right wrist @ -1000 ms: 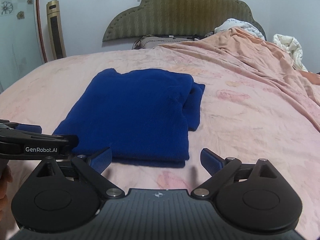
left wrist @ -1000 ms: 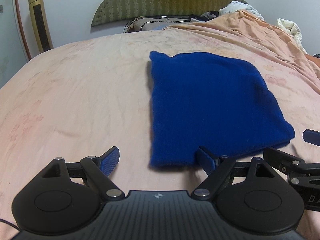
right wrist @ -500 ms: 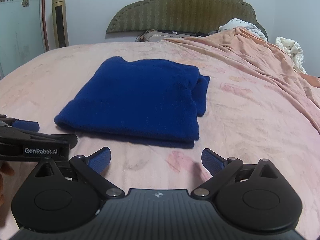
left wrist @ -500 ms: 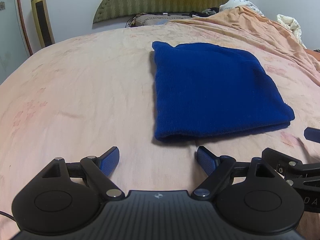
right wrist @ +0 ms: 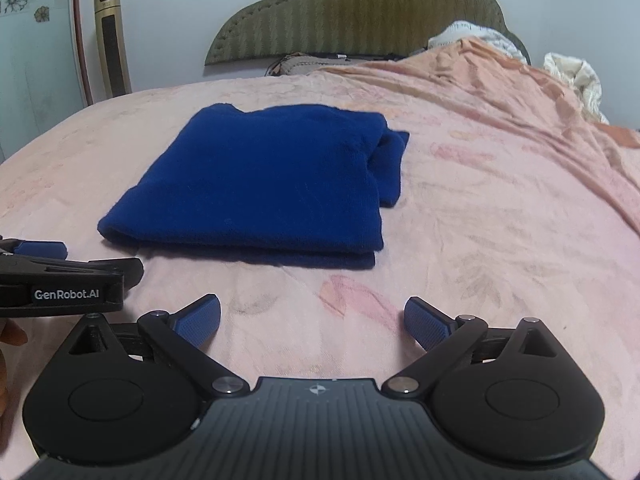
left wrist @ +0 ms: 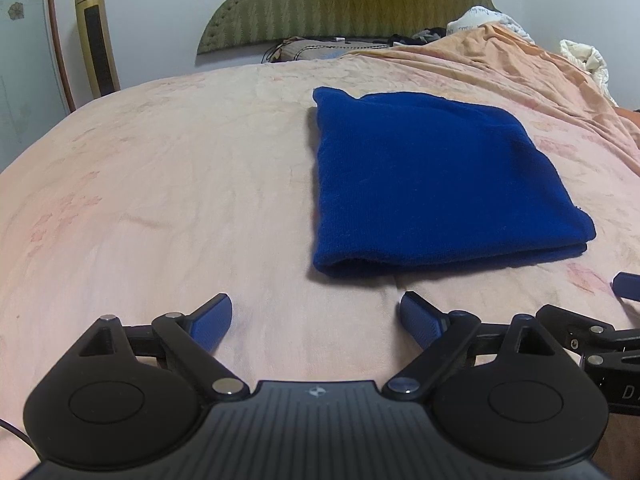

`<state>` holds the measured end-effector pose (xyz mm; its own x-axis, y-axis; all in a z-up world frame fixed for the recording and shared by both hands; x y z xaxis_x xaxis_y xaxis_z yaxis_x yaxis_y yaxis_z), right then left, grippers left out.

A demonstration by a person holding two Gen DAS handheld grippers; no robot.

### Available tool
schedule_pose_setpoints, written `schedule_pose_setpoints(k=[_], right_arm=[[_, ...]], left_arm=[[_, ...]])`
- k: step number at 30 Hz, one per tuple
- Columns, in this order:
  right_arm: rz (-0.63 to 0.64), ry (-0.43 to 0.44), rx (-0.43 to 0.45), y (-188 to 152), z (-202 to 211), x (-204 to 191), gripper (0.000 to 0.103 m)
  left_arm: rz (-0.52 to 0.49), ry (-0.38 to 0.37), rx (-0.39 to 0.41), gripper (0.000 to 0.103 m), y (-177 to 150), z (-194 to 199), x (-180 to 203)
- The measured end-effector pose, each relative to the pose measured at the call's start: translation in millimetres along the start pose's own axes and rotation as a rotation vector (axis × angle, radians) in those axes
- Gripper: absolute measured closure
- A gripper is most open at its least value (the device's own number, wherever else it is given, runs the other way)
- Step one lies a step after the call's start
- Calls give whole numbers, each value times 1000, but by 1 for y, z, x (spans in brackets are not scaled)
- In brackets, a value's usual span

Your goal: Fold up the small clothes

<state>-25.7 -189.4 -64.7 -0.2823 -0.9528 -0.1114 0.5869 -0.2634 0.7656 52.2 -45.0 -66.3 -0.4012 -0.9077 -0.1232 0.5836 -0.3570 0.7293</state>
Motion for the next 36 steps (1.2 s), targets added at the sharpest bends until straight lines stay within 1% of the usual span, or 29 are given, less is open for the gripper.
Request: schedule_pose_setpoints(k=[9,14,16,22,36], right_arm=[[-11,20,15,-1,-3,2,2],[20,11,25,2,-9,6,1],[29,11,21,1,-12,9,0],[0,36,25,0,-13,13,0],[-1,43,26,-1,-14,13,0]], left_arm=[[3,3,33,8,-4,1,0],[6,-1,52,7,-7,3,0],[7,-1,54,7,-7,3,0],[2,7,56,6,-7,3,1],[7,6,54,2,-8,2,0]])
Point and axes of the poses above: each gripper's, at about its wrist camera, not at the fingertips, and z roughly against the way its jaws point, x to its right, y to its top, the point moved 7 cm from there along -z, roughly the way its jaws point, and after that the axes turned 7 degrees about -z, right-handed, at the moved point
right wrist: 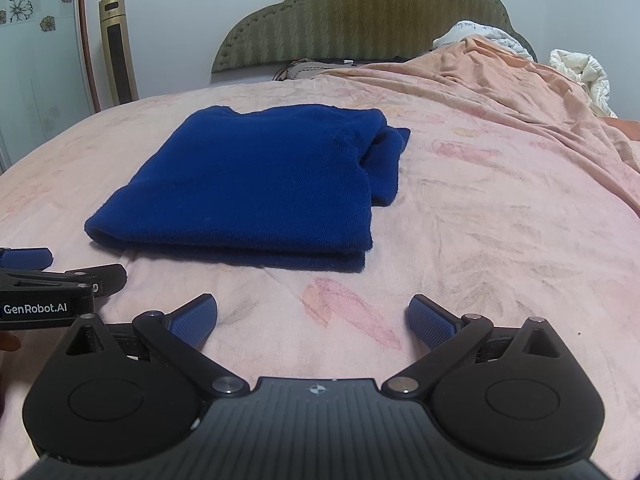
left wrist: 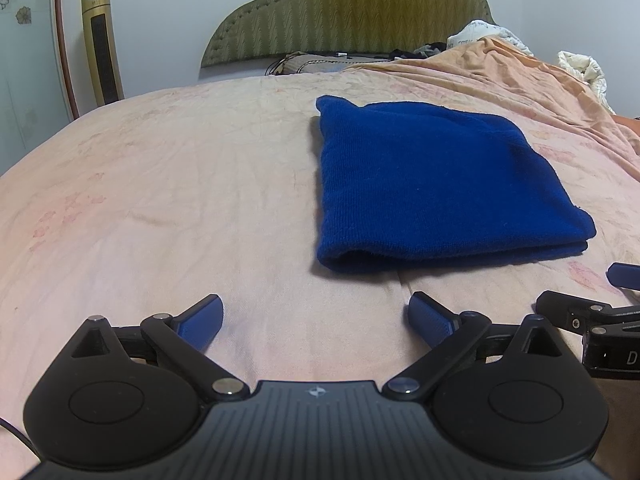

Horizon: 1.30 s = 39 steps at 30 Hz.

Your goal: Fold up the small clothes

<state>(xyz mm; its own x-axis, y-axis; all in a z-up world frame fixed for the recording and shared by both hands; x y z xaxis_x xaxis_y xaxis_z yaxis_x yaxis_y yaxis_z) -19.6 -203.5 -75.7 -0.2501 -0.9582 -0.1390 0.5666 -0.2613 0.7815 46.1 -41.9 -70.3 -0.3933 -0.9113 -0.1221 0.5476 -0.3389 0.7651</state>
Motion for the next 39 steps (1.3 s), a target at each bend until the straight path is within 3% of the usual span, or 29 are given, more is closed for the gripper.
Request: schedule_pose_setpoints(k=[24,31,39], right_arm=[[-7,-3,17,1,3,1,0],[-78,21,44,5,12,2,1],[6,-19,53,8,19,-9,1]], left_arm=[[-18,-6,-8,0,-1,5,1],[-11,-16,-17,0,-1,10,-1],[-15,7,-25,0,0,13,-3]])
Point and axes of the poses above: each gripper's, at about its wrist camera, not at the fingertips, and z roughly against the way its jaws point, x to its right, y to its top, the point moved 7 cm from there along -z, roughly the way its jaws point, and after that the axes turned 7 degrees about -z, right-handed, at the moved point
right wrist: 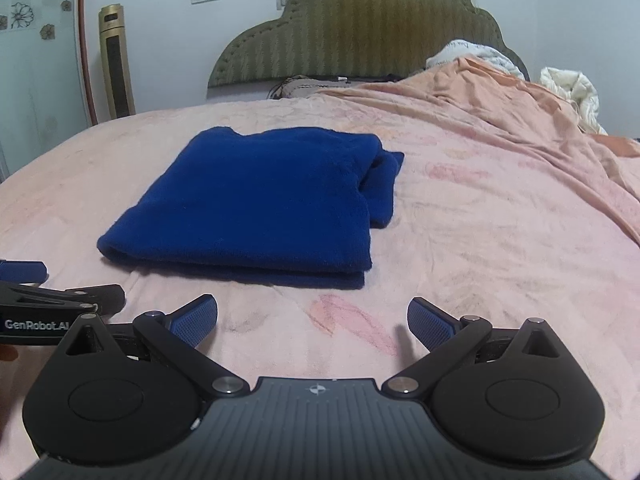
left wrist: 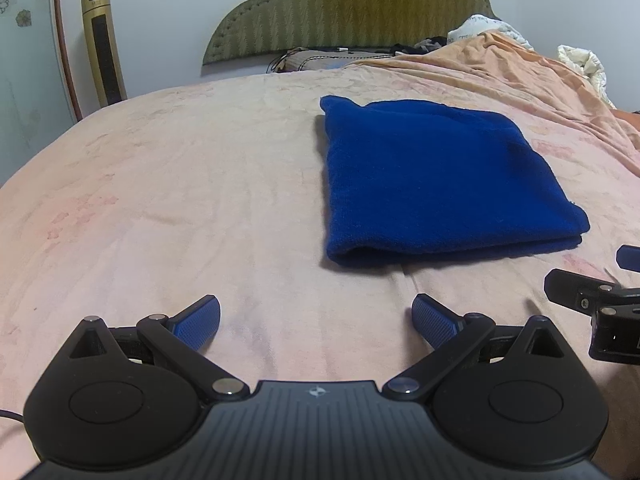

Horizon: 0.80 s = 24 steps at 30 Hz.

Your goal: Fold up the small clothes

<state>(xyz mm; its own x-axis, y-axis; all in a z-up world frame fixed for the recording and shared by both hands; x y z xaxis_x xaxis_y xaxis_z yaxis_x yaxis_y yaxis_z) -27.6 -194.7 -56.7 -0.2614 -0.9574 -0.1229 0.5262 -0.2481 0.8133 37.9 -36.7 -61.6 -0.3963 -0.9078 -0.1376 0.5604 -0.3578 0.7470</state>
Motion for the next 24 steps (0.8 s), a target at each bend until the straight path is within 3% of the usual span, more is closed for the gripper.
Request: schedule_pose_setpoints(k=[24], right_arm=[[12,1,-11,-2,4,-5,1]], left_arm=[[-4,6,-4,0,-2,4,0]])
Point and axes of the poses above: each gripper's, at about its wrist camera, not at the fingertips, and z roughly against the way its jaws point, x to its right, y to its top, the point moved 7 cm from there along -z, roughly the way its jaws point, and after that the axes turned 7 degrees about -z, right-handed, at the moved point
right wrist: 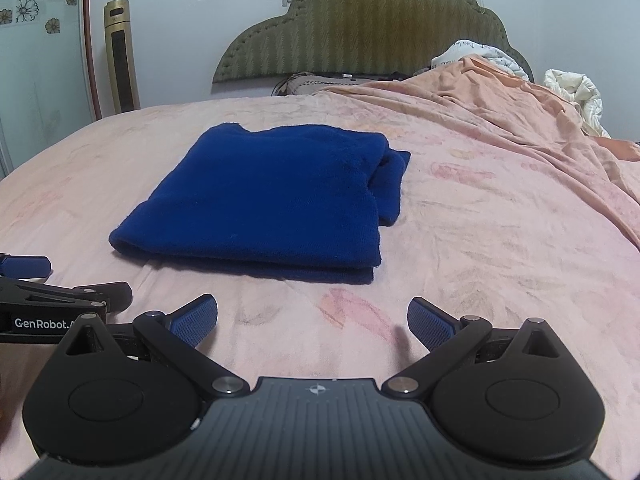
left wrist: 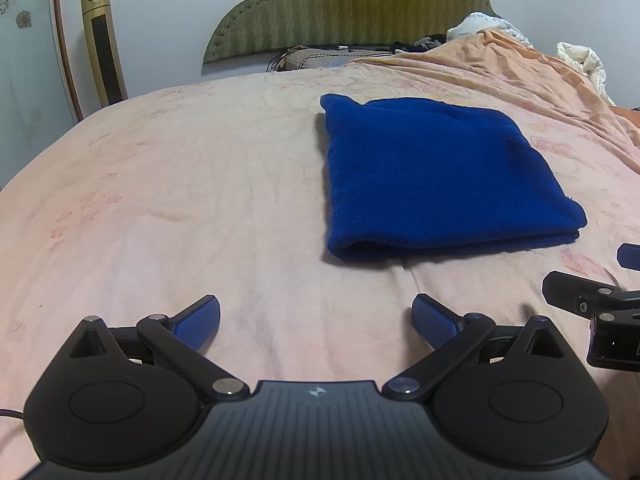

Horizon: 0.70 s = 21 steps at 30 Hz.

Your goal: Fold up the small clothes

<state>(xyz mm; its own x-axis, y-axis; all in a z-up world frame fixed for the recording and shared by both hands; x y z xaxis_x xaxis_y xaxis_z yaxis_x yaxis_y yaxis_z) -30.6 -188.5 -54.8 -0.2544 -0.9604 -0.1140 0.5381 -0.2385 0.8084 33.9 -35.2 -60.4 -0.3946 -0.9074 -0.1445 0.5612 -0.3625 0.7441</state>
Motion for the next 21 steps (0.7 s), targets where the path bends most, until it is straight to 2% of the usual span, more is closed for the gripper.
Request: schedule_pose_setpoints(k=[21], right_arm=[[0,6,-1,-1,3,-2,1]], left_arm=[[9,7,6,0,1,3,-1]])
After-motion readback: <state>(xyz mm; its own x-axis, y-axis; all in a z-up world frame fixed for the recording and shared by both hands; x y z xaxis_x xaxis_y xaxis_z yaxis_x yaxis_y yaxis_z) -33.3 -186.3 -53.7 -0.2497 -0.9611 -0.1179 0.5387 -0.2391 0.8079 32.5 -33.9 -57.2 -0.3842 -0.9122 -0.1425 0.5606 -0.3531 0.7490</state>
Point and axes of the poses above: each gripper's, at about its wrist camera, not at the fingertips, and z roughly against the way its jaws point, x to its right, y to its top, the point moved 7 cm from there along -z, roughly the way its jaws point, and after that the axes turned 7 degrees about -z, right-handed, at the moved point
